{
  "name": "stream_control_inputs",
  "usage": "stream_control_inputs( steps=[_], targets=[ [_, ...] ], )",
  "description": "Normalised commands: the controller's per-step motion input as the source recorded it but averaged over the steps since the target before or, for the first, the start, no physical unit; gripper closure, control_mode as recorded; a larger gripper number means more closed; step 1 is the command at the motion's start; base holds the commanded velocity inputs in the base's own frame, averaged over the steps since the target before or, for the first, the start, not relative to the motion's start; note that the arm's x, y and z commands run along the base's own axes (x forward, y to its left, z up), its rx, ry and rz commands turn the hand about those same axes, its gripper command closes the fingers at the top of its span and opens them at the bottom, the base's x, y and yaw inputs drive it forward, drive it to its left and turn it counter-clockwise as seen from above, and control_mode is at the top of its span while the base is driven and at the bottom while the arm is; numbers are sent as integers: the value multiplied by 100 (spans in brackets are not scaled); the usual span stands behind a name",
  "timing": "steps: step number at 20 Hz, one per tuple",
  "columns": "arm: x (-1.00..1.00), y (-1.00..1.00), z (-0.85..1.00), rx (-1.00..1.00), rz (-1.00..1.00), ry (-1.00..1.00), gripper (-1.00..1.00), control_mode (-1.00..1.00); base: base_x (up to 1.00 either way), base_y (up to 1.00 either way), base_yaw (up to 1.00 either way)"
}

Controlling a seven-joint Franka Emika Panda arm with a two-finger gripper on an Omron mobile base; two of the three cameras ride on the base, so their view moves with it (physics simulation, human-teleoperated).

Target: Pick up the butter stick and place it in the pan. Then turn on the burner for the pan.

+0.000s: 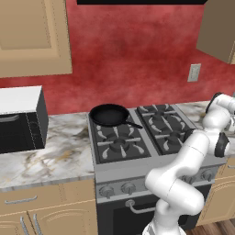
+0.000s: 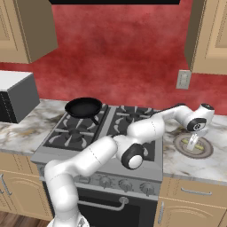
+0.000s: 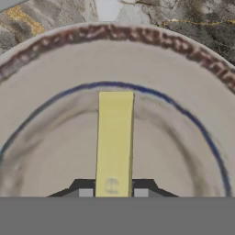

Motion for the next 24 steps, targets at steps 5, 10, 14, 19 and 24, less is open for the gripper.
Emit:
stream_control_inputs(
  steps=[5,10,14,19,24],
  targets=[
    [-1,1,0,0,2,0,100,-100,0,0,0],
    [0,23,23,0,-1,-1,100,-100,0,0,0],
    [-5,43,21,0,-6,-1,100,-100,0,0,0],
    [-20,51,2,-3,-7,-3,100,-100,0,0,0],
    [-47,50,0,-10,-4,-10,100,-100,0,0,0]
  ],
)
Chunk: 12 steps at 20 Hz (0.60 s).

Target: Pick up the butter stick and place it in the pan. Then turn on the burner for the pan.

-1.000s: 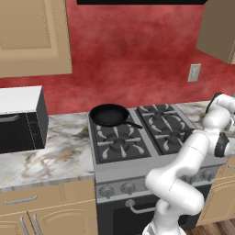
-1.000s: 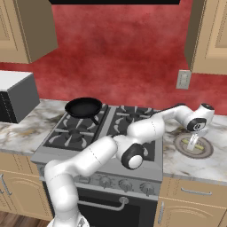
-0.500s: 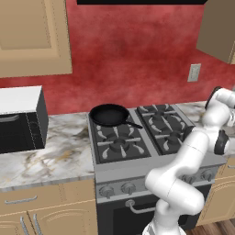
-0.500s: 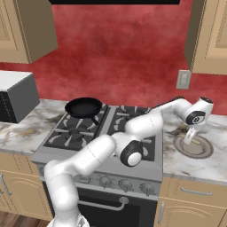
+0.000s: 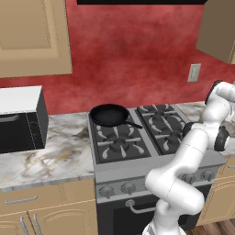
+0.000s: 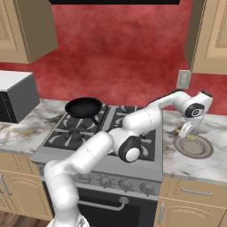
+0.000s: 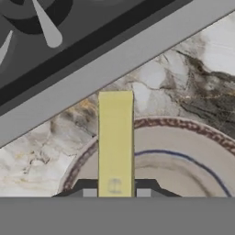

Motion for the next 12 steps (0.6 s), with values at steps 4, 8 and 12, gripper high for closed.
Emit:
stream_control_inputs(
  steps=[4,8,12],
  targets=[
    [-48,29,4,-7,0,-15,100,-100,0,0,0],
    [-40,14,12,-6,0,-13,100,-100,0,0,0],
    [-37,15,0,-11,0,-14,100,-100,0,0,0]
  ],
)
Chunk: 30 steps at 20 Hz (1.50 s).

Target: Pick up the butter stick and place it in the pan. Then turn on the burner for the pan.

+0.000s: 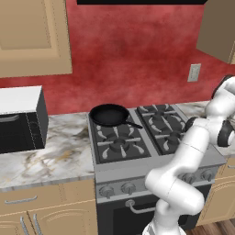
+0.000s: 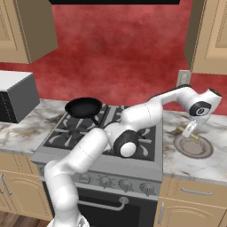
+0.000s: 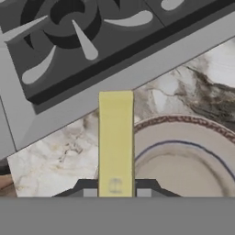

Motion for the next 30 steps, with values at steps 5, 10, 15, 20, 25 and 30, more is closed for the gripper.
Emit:
stream_control_inputs(
  steps=[5,10,15,20,25,30],
  targets=[
    [-50,25,-11,-23,0,-22,100,-100,0,0,0],
    [-52,37,-7,-25,0,-27,100,-100,0,0,0],
    [-33,37,-15,-26,0,-24,100,-100,0,0,0],
    [-15,53,6,-20,-2,-16,100,-100,0,0,0],
    [0,52,55,-10,-8,-1,100,-100,0,0,0],
    [2,35,80,-3,0,10,100,-100,0,0,0]
  ],
)
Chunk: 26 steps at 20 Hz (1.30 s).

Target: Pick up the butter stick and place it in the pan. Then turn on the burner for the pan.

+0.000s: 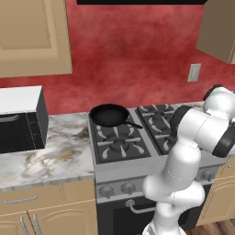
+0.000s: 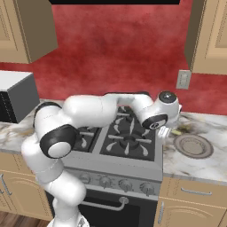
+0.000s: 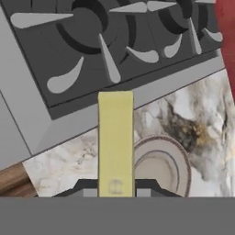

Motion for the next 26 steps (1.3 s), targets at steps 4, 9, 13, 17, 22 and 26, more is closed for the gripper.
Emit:
stream_control_inputs(
  steps=[4,9,13,17,22,26],
  targets=[
    [0,42,69,0,1,15,100,-100,0,0,0],
    [0,61,49,0,2,15,100,-100,0,0,0],
    [0,74,37,0,0,12,100,-100,0,0,0],
    [0,77,40,2,-1,8,100,-100,0,0,0],
    [0,77,40,8,-15,4,100,-100,0,0,0],
    [0,79,21,8,-24,4,100,-100,0,0,0]
  ],
)
